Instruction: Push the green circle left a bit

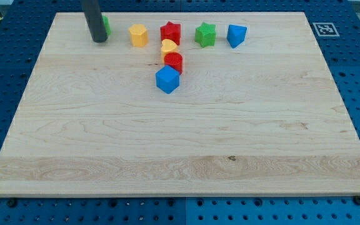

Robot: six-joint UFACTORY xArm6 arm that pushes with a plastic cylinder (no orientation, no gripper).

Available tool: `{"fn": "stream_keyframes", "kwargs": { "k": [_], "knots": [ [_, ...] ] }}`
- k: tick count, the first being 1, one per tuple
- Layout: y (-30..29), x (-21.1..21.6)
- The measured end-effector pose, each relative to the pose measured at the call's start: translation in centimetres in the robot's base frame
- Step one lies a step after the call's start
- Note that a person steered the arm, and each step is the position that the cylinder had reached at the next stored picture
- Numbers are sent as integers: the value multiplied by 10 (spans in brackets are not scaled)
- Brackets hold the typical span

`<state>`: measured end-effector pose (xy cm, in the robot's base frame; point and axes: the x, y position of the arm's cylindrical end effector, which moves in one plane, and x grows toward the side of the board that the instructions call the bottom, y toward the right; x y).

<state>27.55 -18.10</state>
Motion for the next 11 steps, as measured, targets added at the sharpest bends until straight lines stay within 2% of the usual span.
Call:
{"fn": "stream_keyframes", "kwargs": {
  "k": [2, 3, 4, 5, 7, 11],
  "knots": [
    [6, -9],
    [43, -23],
    [54, -45],
    [26, -49],
    [3, -48],
    [-3, -9]
  ]
}}
